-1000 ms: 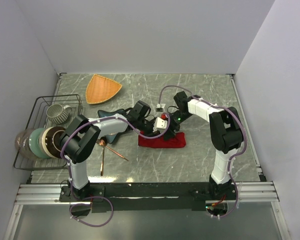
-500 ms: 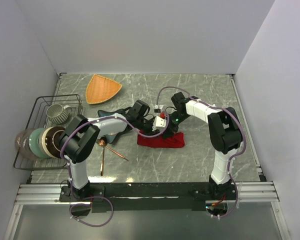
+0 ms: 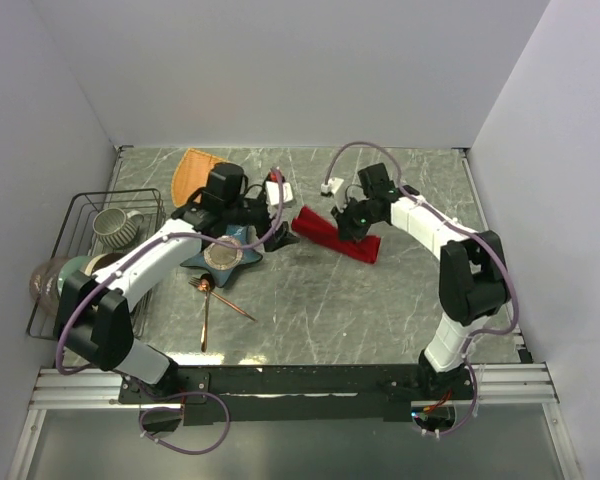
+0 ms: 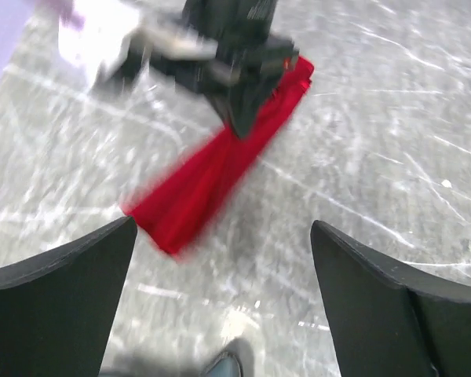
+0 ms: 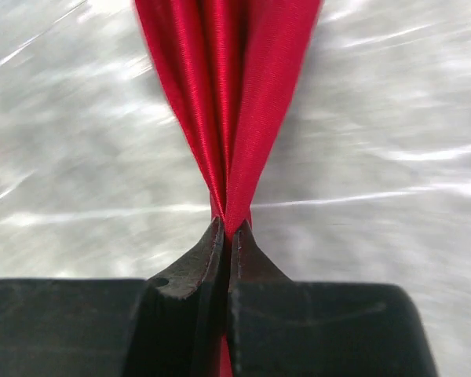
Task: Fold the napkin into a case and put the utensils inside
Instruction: Turn over the smaller rectangle-folded napkin at the center of the board.
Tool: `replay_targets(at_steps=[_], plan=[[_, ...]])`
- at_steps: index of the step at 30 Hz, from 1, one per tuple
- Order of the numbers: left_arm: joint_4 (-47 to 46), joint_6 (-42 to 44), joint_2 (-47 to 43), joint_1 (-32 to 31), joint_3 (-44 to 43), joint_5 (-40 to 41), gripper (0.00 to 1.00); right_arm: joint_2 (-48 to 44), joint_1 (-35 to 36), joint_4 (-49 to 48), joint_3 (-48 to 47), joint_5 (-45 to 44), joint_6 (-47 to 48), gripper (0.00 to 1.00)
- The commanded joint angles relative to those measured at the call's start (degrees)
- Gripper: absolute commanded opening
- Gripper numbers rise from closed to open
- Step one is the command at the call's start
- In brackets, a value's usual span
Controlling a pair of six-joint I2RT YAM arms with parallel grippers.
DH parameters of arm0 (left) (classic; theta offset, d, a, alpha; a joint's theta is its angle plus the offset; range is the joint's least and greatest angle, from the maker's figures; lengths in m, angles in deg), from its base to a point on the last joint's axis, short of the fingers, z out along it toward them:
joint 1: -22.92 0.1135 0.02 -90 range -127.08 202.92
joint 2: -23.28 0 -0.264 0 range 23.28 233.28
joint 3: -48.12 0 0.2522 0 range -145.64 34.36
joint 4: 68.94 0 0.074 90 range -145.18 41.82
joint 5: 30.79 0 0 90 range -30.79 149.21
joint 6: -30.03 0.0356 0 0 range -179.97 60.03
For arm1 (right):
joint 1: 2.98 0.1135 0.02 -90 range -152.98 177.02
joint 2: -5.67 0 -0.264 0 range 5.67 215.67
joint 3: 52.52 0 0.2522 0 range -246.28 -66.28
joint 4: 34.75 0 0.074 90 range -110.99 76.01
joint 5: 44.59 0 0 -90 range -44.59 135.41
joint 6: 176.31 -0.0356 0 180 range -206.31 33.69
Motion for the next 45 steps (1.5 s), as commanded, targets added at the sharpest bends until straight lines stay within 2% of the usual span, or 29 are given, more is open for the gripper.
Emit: replay_targets(at_steps=[1, 4, 9, 16, 20, 27, 31, 35, 40, 45], plan=[[4.1, -5.2, -1.4, 3.8, -1.2, 3.1, 0.99, -4.8, -0.3, -18.5, 2.1, -10.6, -2.1, 0.0], [3.8, -7.9, -2.8, 5.5, -0.5, 6.2, 0.99, -4.3, 1.4, -27.2, 4.4, -18.6, -0.5, 0.0], [5.4, -12.3, -3.2, 8.1, -0.6, 11.7, 0.99, -3.5, 7.2, -42.7, 13.6, -33.4, 8.0, 0.0], [6.3, -15.8, -5.2, 12.2, 1.3, 15.8, 0.99, -4.9, 12.6, -58.4, 25.0, -42.9, 13.5, 0.0], [5.8, -15.6, -6.7, 12.7, 3.4, 16.2, 0.99, -6.4, 16.2, -62.2, 31.4, -45.9, 15.6, 0.0], [5.0, -16.8, -8.0, 13.0, 7.2, 16.0, 0.99, -5.7, 21.5, -65.0, 36.1, -49.1, 17.0, 0.01], [5.6, -16.6, -9.2, 13.0, 7.6, 16.1, 0.99, -6.5, 23.3, -60.4, 35.9, -48.7, 15.5, 0.12], [5.2, -16.7, -9.7, 13.1, 7.9, 17.3, 0.99, -8.5, 25.1, -54.8, 34.8, -47.6, 14.2, 0.39], [5.1, -17.4, -9.9, 13.3, 7.6, 18.0, 0.99, -10.4, 26.3, -47.9, 33.0, -45.4, 12.2, 0.46], [6.3, -18.3, -10.1, 13.7, 6.5, 17.6, 0.99, -14.7, 26.8, -40.7, 31.5, -41.1, 9.6, 0.71]])
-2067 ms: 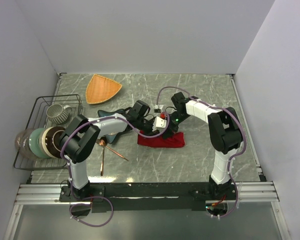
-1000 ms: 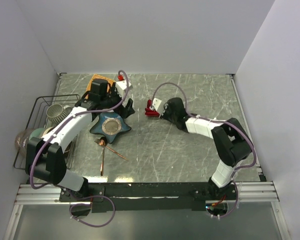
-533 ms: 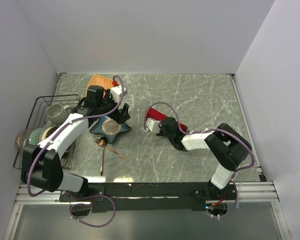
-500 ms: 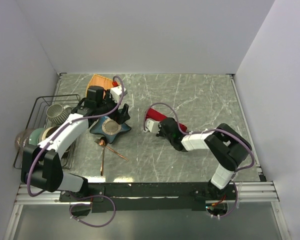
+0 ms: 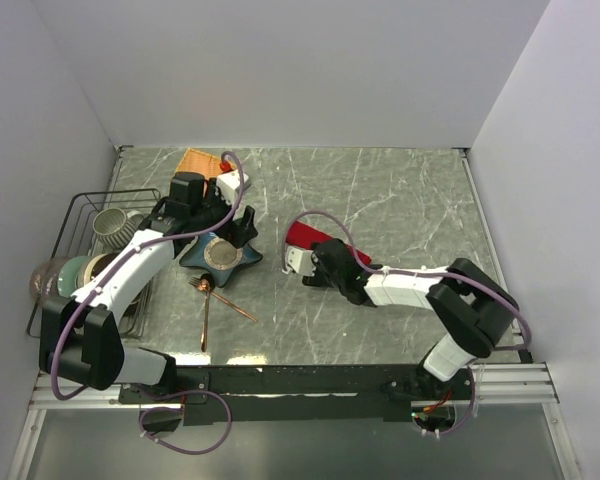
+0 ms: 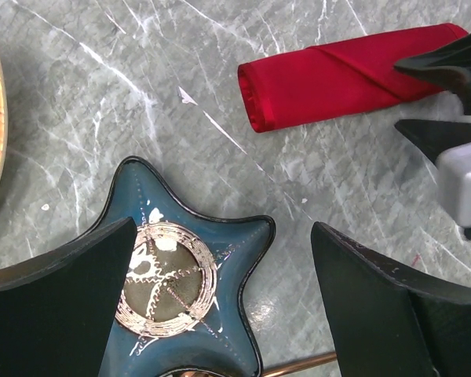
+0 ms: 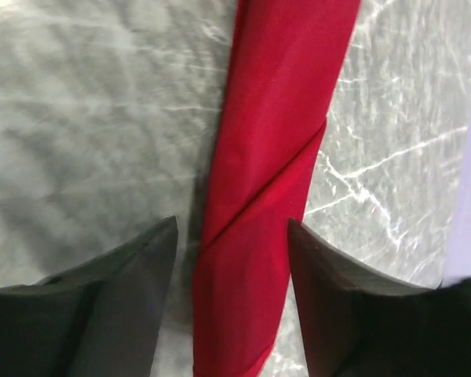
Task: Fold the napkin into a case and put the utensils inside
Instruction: Turn over the smaller rectangle-folded napkin at the center of the board, then rotate the smaller rectangle-folded napkin at the center of the board.
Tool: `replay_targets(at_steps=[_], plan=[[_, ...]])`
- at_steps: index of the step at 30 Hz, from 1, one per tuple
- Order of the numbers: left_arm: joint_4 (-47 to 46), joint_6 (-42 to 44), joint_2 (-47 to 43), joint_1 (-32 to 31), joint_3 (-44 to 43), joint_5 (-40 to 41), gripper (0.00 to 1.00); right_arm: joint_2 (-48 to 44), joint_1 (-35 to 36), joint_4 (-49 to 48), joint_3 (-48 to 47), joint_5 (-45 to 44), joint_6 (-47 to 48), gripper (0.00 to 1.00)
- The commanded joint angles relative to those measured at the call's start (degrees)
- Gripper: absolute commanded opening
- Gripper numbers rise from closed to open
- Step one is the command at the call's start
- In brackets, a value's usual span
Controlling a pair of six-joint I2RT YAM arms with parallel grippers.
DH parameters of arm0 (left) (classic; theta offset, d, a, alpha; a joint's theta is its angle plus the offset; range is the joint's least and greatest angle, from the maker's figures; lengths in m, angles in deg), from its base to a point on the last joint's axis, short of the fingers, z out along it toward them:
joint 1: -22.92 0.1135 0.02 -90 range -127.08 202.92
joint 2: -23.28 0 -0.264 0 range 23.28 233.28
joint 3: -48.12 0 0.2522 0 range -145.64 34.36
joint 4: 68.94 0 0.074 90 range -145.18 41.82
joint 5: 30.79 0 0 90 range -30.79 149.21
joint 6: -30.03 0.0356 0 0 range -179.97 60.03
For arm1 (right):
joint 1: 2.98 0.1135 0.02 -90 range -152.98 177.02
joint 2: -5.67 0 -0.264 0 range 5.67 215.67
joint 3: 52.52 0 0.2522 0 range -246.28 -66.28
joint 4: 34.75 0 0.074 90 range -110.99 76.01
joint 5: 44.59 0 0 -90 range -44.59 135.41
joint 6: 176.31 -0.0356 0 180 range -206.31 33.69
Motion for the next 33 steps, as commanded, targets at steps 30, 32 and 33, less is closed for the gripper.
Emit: replay_targets(at_steps=[30, 32, 33], plan=[[8.4, -18.0, 38.4, -9.0, -31.5, -13.0, 0.01, 6.3, -29.7, 59.8, -31.4, 47.5, -30.8, 0.44], [8.2, -18.0, 39.2, -9.1, -31.2, -12.2, 0.01, 8.2, -29.7, 57.9, -30.1, 46.7, -32.3, 0.45], [8.2, -17.9, 40.3, -9.3, -31.3, -12.0, 0.01, 9.0, -29.7, 57.5, -29.7, 46.1, -32.7, 0.45]])
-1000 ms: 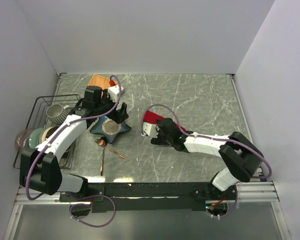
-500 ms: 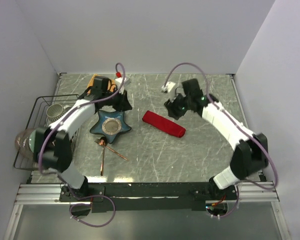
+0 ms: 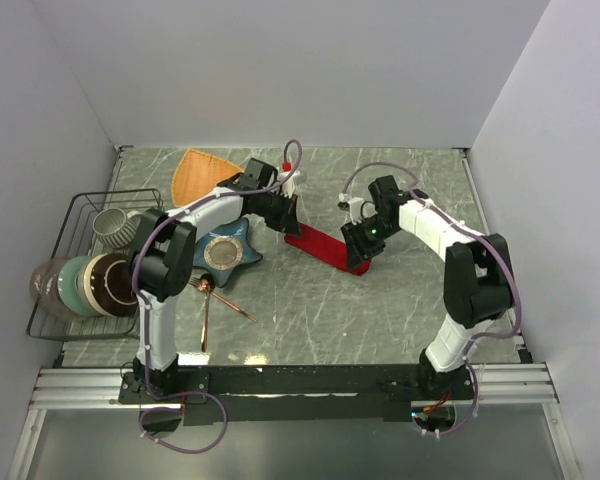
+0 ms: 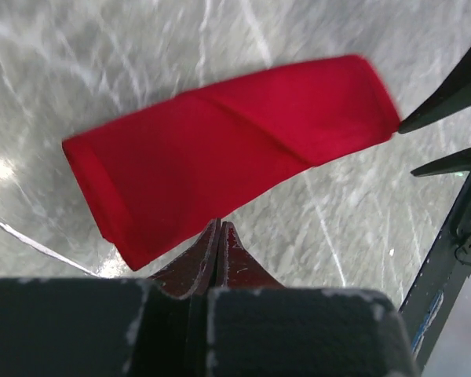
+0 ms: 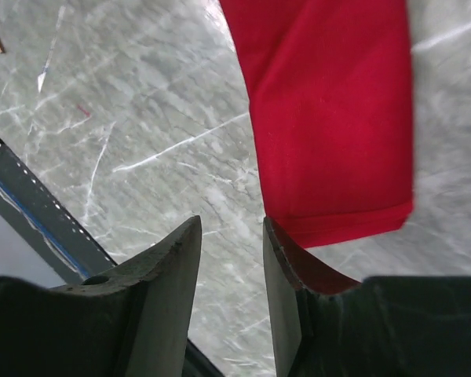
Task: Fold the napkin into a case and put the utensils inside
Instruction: Rotate the smaller rectangle-folded napkin at the center of the board.
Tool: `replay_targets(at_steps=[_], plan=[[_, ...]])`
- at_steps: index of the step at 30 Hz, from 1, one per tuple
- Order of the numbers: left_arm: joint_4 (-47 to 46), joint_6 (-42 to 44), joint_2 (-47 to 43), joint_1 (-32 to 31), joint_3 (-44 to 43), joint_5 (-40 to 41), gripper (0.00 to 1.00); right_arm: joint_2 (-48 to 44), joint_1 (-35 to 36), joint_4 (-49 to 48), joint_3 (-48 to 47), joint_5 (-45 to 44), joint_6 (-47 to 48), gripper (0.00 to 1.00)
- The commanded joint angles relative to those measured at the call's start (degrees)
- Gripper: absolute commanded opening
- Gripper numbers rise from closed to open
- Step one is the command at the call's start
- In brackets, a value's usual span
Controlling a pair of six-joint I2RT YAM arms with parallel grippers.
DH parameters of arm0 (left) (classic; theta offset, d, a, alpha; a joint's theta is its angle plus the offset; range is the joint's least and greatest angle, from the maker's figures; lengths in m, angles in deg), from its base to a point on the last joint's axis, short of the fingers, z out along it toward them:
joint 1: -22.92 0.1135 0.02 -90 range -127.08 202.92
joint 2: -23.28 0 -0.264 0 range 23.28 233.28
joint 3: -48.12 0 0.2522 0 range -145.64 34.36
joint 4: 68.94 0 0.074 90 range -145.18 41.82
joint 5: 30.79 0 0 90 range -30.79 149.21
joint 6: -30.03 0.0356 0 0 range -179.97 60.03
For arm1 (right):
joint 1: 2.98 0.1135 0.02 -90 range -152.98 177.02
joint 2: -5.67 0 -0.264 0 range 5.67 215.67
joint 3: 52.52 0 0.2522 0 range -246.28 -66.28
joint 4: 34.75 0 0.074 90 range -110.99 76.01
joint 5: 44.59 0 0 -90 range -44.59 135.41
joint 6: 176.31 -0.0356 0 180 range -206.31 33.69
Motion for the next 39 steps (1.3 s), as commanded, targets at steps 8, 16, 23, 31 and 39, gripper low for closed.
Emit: replay_targets(at_steps=[8, 16, 23, 31, 39], plan=[[4.7, 0.2, 7.3, 0.4, -5.3, 2.1, 0.01, 11.9, -0.3, -4.2, 3.5, 2.2, -8.0, 0.45], [6.9, 2.2, 8.8, 0.4, -6.8, 2.6, 0.01, 9.2, -0.3, -1.0, 0.8, 9.0, -8.3, 0.51], [7.7, 7.8, 5.3, 0.4, -9.4, -1.7, 0.14, 6.2, -4.9, 7.0, -12.7, 12.3, -6.8, 0.6], [8.2, 10.1, -3.2, 0.3, -5.9, 0.6, 0.43, 9.9, -6.7, 2.0, -13.8, -3.8, -4.8, 0.82], [10.8, 11.6, -8.6, 1.4, -3.8, 3.5, 0.99, 14.3, -6.9, 4.1, -12.4, 0.1, -2.5, 0.91]])
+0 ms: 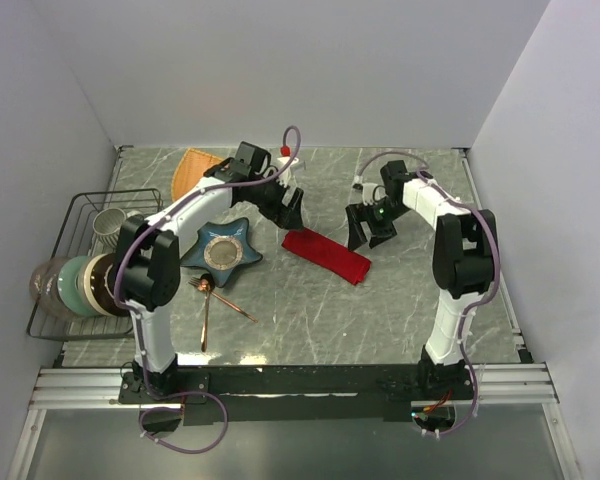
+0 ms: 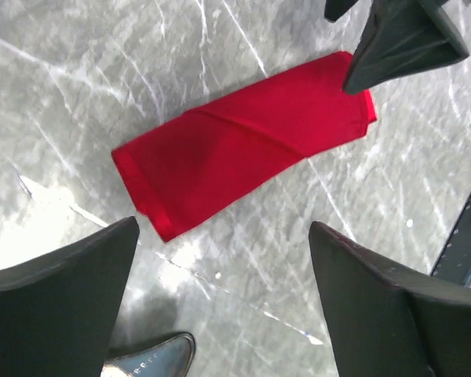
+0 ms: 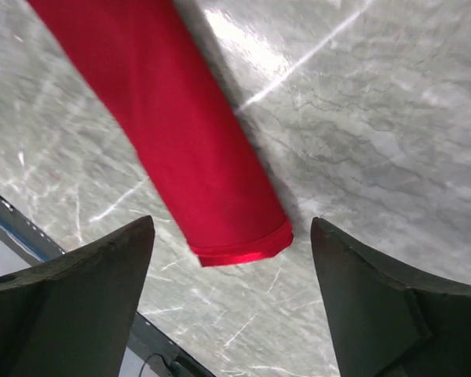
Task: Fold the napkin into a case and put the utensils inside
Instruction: Rotate the smaller rectangle-folded napkin at the center of the board.
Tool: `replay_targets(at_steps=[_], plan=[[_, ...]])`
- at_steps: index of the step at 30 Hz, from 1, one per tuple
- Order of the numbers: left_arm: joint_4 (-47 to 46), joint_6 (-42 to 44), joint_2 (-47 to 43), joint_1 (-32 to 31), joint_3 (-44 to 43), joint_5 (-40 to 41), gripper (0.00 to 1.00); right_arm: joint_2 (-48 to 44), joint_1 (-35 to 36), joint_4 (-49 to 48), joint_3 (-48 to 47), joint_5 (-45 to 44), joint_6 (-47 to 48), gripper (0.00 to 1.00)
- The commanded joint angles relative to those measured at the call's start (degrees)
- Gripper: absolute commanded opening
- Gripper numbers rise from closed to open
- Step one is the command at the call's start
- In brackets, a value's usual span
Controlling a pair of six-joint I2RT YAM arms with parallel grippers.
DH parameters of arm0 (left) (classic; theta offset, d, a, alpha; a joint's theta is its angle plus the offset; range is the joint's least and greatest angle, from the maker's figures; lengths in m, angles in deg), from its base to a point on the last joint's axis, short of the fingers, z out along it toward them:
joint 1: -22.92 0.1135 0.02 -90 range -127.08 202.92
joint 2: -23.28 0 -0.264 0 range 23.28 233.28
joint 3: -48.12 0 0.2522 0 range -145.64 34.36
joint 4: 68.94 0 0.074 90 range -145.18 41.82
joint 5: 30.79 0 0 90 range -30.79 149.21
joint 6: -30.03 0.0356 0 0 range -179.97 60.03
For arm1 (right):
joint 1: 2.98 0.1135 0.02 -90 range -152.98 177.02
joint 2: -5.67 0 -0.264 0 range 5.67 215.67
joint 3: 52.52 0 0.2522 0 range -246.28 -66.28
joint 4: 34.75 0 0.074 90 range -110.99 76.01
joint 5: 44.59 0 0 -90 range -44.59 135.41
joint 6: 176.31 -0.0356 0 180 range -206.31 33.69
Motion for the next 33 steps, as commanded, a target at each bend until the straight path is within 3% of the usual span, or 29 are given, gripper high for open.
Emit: replay_targets(at_steps=[1, 7, 12, 15, 19, 26, 29, 33], plan=[[0.5, 0.0, -4.6, 1.3, 1.5, 2.6, 0.99, 0.6, 0.1, 1.2, 1.6, 1.9, 2.3, 0.93], [-2.8, -2.8, -11.5, 8.5, 4.2, -0.2, 0.99, -2.0, 0.8, 1.3, 9.3, 7.6, 1.7, 0.99], [-5.2, -5.9, -19.2, 13.6, 5.4, 6.9, 0.99, -5.4, 4.2, -0.2, 17.2, 9.9, 0.9, 1.0], [-11.1, -9.6, -26.3, 15.3, 11.3, 12.8, 0.99, -6.6, 7.7, -1.6, 18.9, 10.3, -0.4, 1.0], [-15.4, -17.1, -34.4, 19.9, 21.1, 13.6, 0.99, -7.3, 13.8, -4.1, 20.2, 11.9, -3.8, 1.0], [-4.2, -30.0, -42.7, 30.1, 30.0, 2.7, 0.99, -5.2, 22.5, -14.1, 22.4, 15.2, -13.5, 1.0], [-2.4, -31.9, -50.4, 30.8, 35.9, 4.7, 0.99, -6.9, 23.5, -16.2, 24.0, 15.2, -17.6, 1.0], [0.9, -32.2, -59.0, 30.8, 42.9, 9.8, 0.99, -13.1, 22.7, -13.8, 25.5, 10.7, -16.5, 1.0]])
